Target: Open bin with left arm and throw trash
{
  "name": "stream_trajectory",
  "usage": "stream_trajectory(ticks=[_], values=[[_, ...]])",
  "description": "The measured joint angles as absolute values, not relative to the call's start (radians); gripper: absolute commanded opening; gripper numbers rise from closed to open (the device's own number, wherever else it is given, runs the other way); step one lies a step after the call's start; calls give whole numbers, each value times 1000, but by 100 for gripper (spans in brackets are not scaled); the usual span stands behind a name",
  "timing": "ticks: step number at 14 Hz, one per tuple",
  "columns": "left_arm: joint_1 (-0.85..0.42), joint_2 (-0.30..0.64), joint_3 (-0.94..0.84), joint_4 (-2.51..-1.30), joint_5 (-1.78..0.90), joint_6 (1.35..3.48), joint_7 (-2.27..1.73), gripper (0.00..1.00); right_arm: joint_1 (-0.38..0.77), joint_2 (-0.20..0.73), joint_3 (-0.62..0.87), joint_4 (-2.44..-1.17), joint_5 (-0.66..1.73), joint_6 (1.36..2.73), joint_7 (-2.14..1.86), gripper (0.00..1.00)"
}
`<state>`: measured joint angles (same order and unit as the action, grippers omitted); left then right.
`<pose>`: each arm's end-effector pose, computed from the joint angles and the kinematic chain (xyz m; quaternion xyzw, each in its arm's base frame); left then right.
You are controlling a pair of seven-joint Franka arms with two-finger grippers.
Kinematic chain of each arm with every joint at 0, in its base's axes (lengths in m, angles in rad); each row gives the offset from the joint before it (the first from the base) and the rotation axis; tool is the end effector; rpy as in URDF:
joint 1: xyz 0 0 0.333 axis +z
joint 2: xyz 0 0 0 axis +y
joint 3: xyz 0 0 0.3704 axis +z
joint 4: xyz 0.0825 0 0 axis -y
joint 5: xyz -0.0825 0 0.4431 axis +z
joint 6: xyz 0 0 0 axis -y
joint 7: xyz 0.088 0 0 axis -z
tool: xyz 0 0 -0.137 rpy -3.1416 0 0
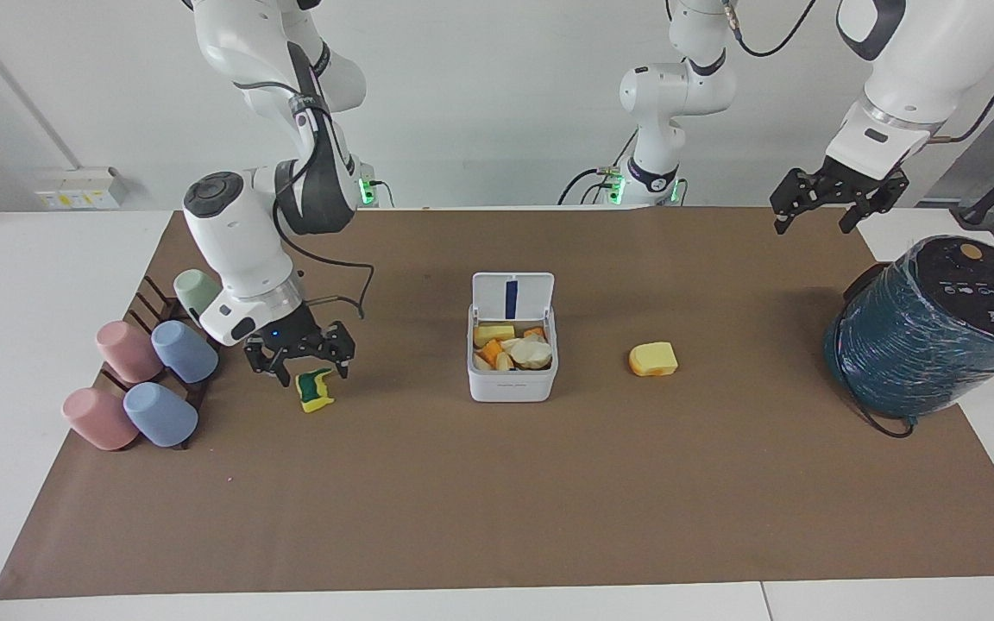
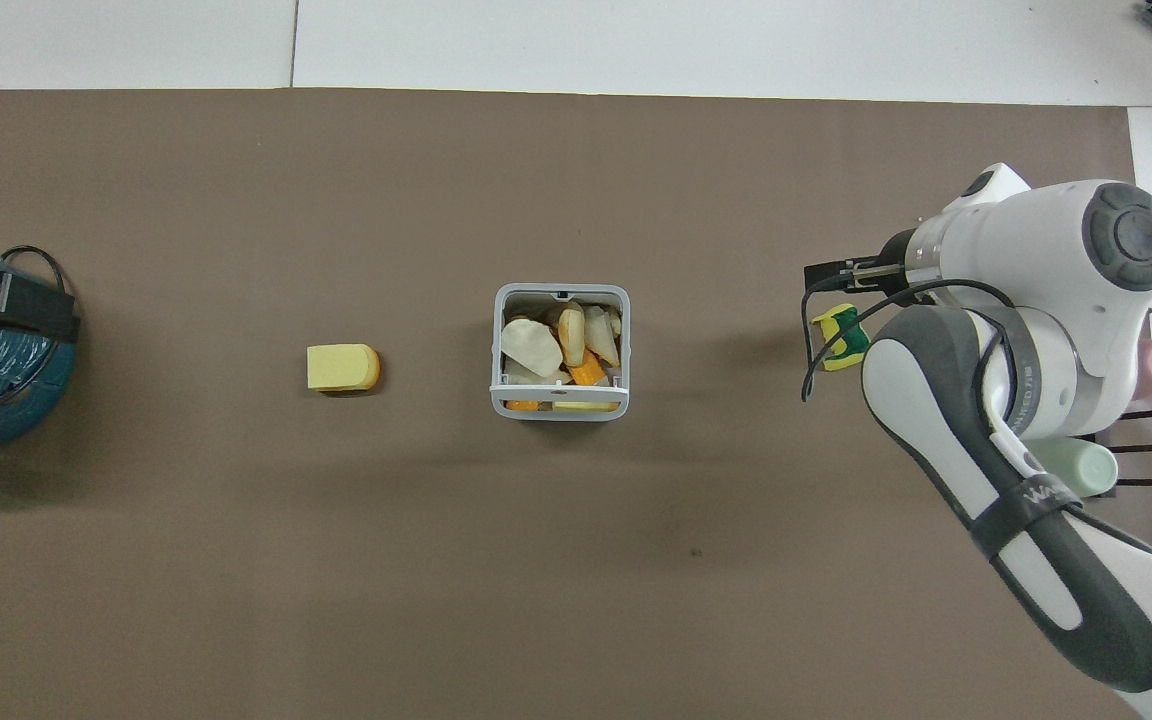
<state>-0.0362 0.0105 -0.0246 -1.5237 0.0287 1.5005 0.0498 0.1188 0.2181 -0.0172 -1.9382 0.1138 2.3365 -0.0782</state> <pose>0.6086 -0.0329 0.6613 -0.9983 0.0545 0.0168 0.0143 0.6828 0.0744 0.3819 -0.9936 -0.0542 -0.0894 0.0436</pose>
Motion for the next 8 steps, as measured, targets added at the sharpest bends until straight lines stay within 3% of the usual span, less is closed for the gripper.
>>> stream_trajectory(ticks=[8], values=[[-36,1,-28,-1524,21,1501,50,100,97,234,-14,-2063,75,2424,-171,100]])
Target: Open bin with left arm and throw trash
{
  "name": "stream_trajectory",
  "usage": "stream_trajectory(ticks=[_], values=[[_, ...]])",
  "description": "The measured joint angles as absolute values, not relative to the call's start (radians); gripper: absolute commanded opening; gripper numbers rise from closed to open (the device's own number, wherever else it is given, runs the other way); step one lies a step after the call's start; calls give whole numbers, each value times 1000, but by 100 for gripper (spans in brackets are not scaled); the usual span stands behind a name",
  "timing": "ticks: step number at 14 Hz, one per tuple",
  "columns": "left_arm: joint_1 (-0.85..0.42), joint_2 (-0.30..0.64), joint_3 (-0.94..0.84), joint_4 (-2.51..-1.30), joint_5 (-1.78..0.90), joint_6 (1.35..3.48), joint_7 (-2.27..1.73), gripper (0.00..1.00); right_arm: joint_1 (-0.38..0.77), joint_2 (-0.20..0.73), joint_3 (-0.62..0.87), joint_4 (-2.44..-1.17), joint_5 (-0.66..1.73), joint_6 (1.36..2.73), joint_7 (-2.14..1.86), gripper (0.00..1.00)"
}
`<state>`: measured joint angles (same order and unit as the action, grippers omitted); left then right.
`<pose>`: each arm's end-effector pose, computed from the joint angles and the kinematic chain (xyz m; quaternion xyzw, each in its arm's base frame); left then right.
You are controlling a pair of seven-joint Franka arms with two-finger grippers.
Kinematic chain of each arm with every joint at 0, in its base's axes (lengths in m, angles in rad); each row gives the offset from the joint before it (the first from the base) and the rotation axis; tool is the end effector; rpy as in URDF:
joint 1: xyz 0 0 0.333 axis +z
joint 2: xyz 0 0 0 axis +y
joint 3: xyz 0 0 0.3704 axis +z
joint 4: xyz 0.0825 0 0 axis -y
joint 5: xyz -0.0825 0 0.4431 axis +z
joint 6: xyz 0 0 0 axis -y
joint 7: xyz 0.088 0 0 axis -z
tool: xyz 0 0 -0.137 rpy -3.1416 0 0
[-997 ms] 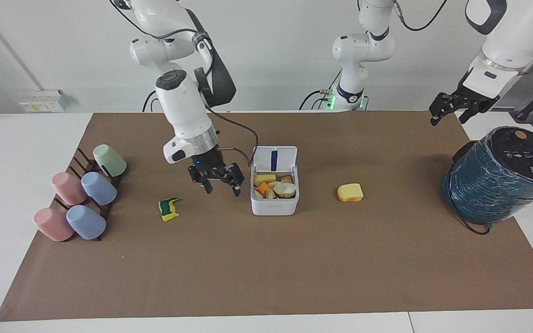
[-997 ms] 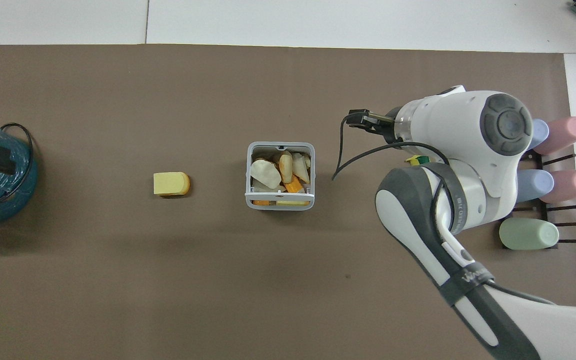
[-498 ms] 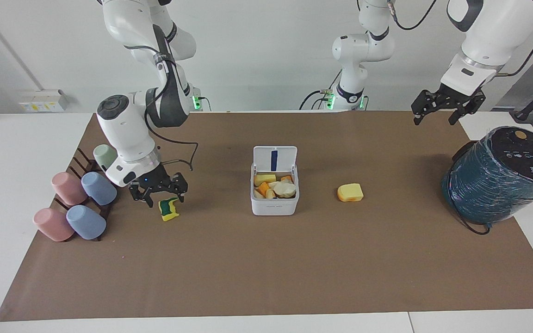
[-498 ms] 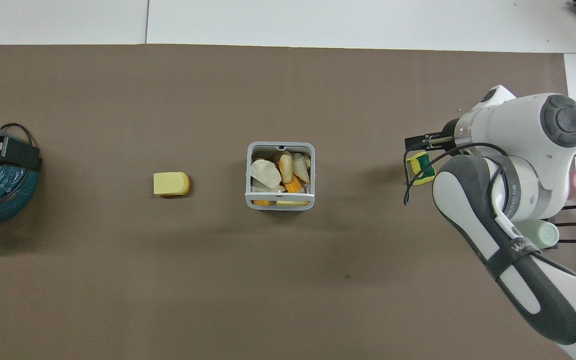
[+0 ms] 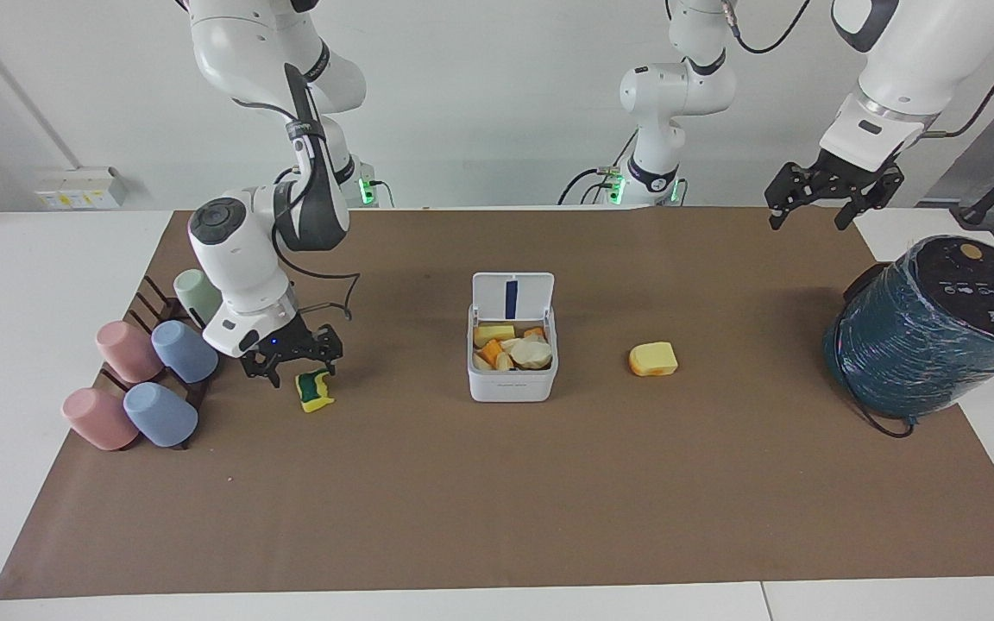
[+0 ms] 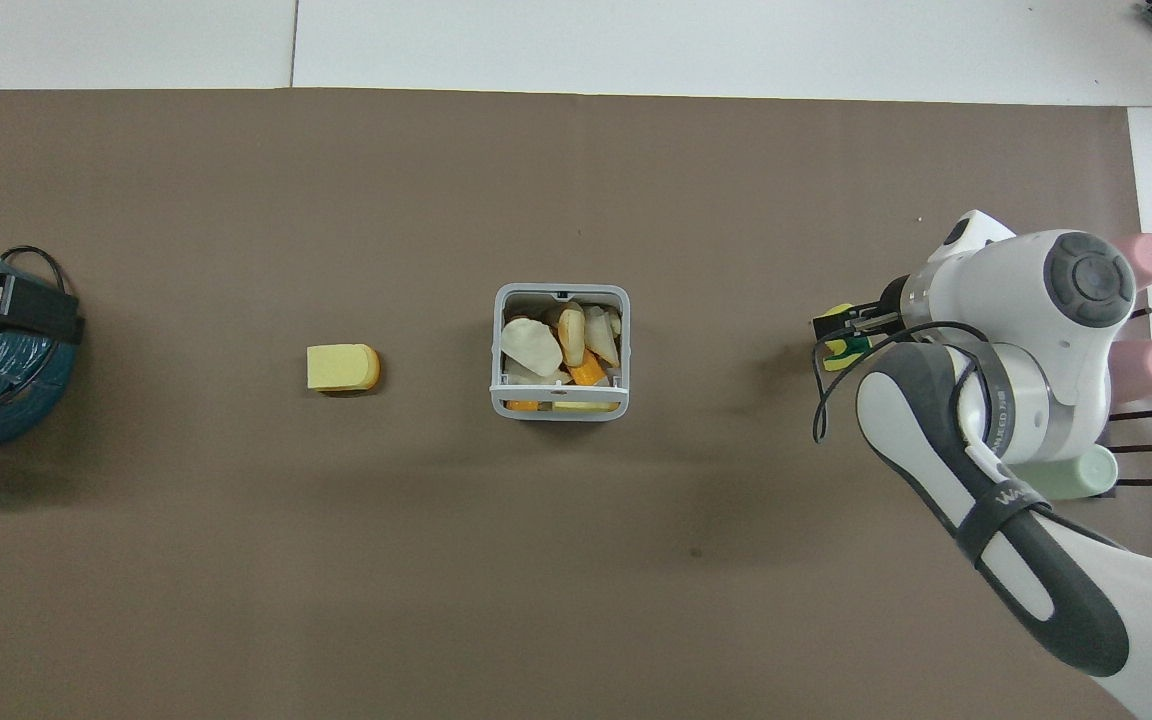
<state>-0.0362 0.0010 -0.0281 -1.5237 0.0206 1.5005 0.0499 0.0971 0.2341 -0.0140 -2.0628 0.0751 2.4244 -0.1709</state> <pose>0.6053 -0.0360 0.6671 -0.9983 0.0565 0.0120 0.0104 0.6546 0.0565 0.3170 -0.9926 -0.1002 -0.0647 0.0220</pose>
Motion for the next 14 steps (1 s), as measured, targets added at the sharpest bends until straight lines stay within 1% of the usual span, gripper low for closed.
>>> stream_trajectory(ticks=[4,14], values=[[-36,1,-28,-1524,20,1501,50,100,97,249,-13,-2110,75,2497,-188,100],[-36,1,-25,-1524,20,1499,50,100,97,266,-13,-2119,74,2518,-188,100]])
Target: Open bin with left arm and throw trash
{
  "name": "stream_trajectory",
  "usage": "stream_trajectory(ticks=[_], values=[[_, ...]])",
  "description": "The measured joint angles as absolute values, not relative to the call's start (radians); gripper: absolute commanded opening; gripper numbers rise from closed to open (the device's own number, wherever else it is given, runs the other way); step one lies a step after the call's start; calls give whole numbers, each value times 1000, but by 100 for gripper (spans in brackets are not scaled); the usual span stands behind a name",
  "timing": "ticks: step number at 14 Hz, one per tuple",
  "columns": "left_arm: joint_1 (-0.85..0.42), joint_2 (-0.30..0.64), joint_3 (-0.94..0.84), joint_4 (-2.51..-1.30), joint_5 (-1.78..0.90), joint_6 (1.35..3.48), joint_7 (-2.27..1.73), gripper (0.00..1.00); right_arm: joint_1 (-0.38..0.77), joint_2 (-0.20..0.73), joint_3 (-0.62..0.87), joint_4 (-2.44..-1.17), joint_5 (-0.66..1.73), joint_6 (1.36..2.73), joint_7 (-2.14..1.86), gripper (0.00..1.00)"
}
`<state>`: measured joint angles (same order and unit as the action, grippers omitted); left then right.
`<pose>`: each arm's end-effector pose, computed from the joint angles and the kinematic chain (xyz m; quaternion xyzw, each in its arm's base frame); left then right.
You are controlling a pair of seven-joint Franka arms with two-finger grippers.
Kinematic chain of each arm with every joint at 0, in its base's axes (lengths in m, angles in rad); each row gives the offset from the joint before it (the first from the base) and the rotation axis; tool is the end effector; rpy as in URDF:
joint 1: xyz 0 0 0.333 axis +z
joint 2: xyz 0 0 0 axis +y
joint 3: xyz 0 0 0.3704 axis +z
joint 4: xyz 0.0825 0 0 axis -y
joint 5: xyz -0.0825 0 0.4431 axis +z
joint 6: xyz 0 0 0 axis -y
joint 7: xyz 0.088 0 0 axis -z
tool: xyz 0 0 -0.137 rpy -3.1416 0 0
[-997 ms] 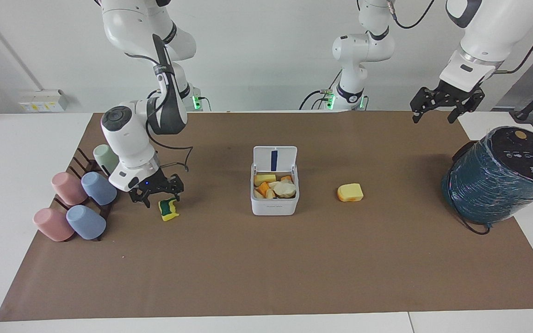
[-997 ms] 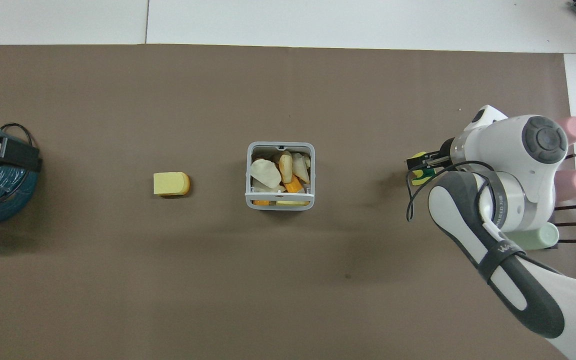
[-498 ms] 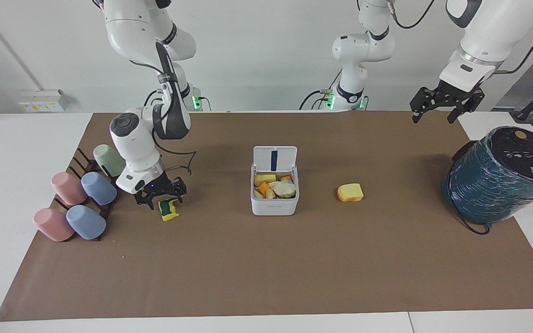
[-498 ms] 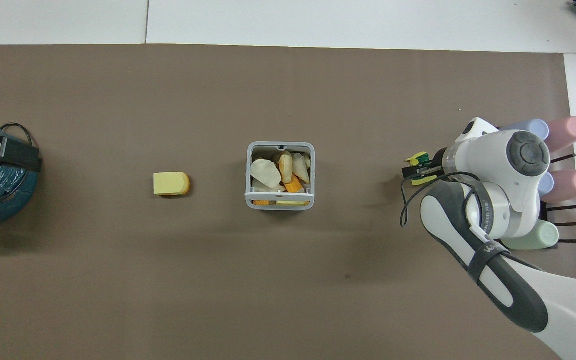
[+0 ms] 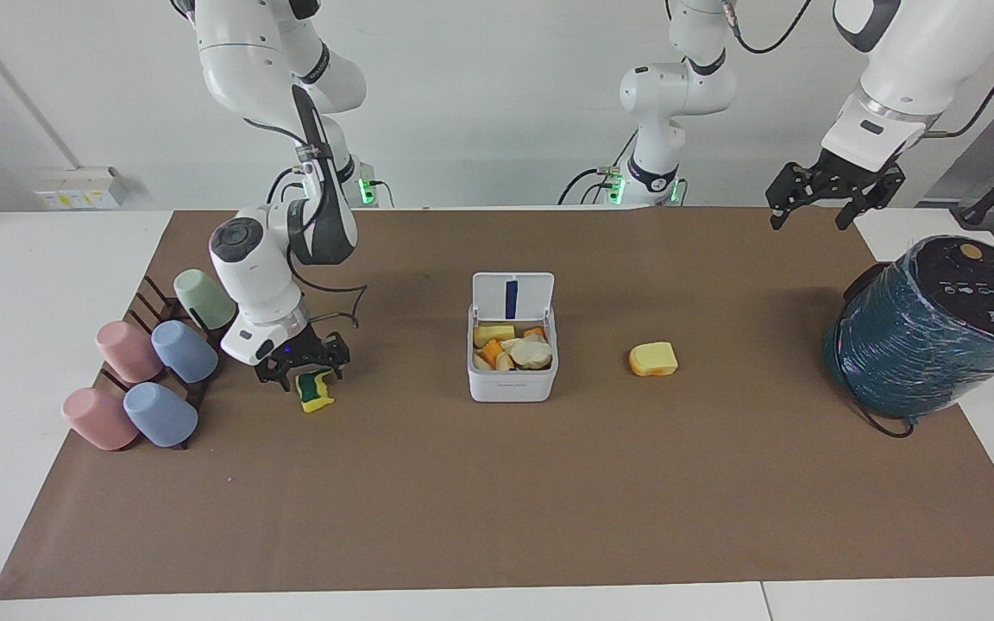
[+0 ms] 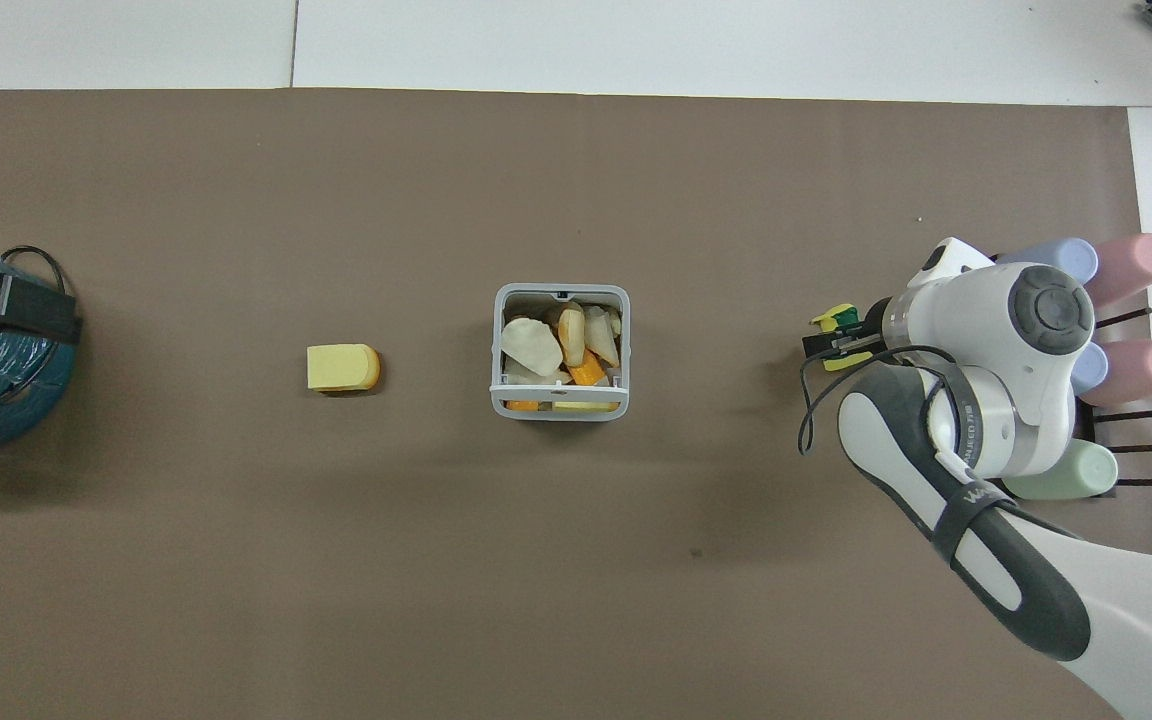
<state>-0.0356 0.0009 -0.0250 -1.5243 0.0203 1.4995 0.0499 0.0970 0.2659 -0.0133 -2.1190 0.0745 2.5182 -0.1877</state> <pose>0.6052 -0.0338 0.6667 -0.9984 0.0546 0.0128 0.0102 0.6442 0.0548 0.2791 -0.9918 -0.1068 -0.0677 0.0185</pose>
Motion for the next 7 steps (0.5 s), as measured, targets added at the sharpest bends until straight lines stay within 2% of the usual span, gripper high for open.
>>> stream_trajectory(ticks=[7], values=[[-35,1,-25,-1524,20,1499,50,100,97,277,-13,-2120,74,2527,-188,100]])
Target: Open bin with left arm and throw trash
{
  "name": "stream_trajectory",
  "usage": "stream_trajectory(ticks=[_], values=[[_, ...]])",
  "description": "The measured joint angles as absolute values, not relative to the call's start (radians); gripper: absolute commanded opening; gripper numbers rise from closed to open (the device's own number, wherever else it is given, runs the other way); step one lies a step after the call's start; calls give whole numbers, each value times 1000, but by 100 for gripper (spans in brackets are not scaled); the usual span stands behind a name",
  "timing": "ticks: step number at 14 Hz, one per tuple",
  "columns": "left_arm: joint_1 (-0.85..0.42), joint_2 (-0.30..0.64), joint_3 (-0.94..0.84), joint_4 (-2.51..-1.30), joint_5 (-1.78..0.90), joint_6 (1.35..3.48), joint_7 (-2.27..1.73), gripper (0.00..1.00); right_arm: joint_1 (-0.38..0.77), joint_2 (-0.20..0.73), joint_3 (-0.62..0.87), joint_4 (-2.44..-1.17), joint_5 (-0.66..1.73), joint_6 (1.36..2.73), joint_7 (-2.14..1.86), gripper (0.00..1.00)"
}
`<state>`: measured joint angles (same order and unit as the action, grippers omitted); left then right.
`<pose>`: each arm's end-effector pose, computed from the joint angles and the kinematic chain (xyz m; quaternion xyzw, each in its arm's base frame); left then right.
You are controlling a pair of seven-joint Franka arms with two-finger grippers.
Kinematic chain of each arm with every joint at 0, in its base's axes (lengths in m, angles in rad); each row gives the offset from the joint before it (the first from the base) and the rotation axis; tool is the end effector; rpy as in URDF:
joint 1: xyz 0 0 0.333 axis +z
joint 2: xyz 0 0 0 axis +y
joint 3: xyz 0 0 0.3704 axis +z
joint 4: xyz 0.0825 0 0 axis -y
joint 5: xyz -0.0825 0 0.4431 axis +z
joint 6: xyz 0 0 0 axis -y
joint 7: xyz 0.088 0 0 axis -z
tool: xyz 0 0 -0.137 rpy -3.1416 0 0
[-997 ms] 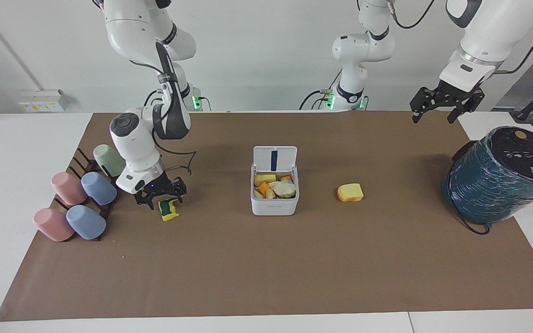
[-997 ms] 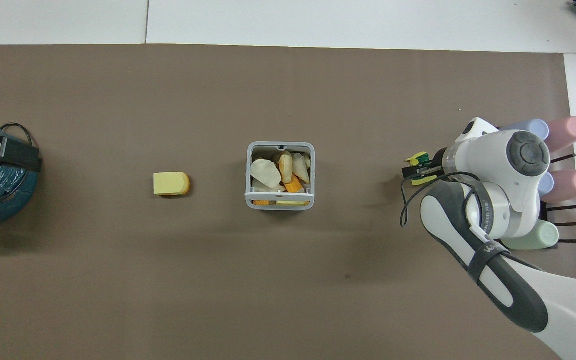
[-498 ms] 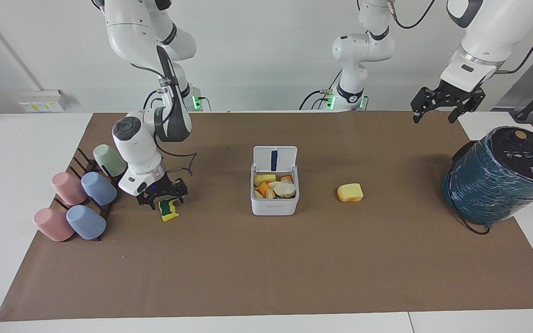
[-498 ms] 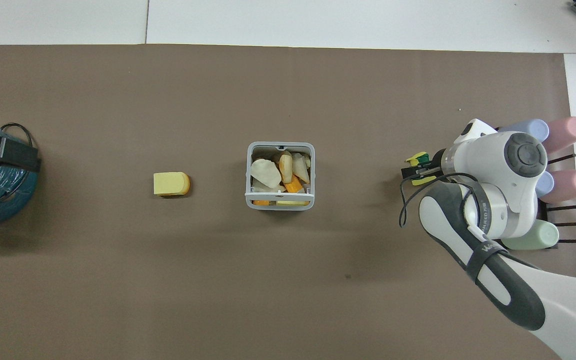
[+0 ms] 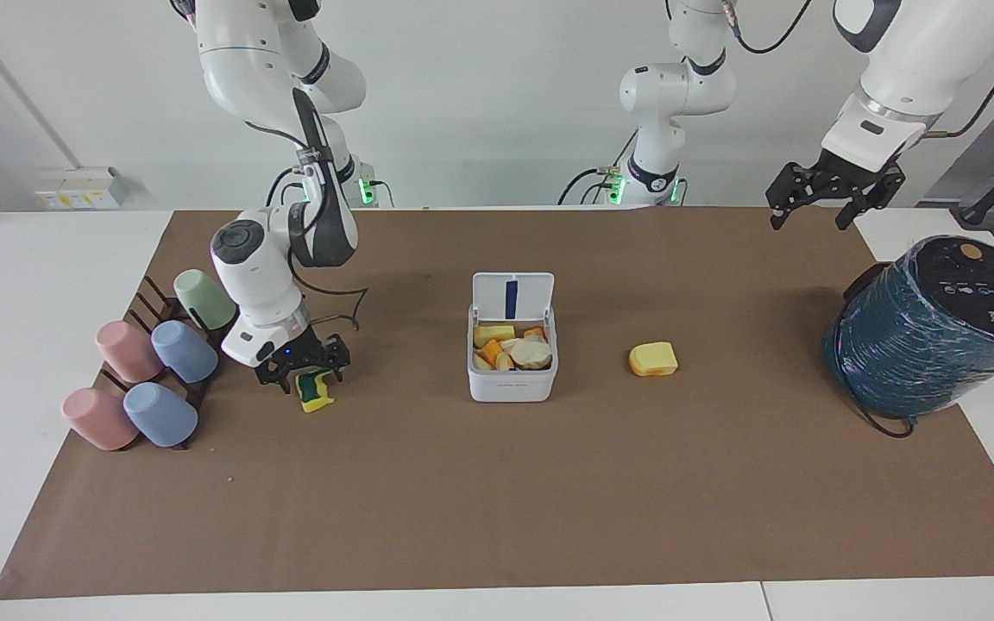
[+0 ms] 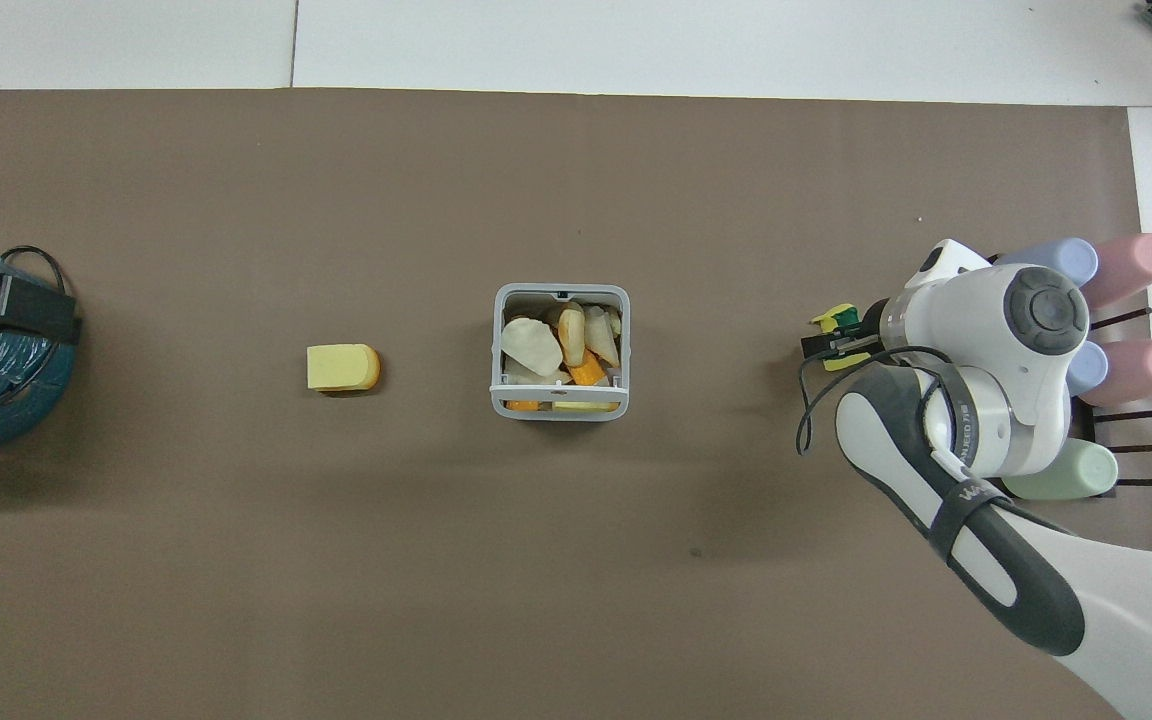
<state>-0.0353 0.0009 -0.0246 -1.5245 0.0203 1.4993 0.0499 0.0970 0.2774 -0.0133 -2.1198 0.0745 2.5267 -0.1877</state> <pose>0.6052 -0.0334 0.6666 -0.9984 0.0543 0.0130 0.0102 0.6443 0.0547 0.2722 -0.9920 -0.1066 -0.0658 0.0182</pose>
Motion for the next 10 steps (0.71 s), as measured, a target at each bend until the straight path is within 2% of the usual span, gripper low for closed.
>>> stream_trajectory(ticks=[2,3,4,5,6,7,10], values=[[-35,1,-25,-1525,20,1499,50,100,97,281,-13,-2120,74,2532,-188,98],[-35,1,-25,-1525,20,1499,50,100,97,282,-13,-2120,74,2533,-190,65],[-35,1,-25,-1525,20,1499,50,100,97,283,-13,-2120,74,2533,-194,44],[-35,1,-25,-1525,20,1499,50,100,97,283,-13,-2120,74,2533,-203,30],[-35,1,-25,-1525,20,1499,50,100,97,283,-13,-2120,74,2533,-207,12],[-35,1,-25,-1525,20,1499,50,100,97,283,-13,-2120,74,2533,-207,0],[-35,1,-25,-1525,20,1499,50,100,97,284,-13,-2120,74,2533,-207,0]])
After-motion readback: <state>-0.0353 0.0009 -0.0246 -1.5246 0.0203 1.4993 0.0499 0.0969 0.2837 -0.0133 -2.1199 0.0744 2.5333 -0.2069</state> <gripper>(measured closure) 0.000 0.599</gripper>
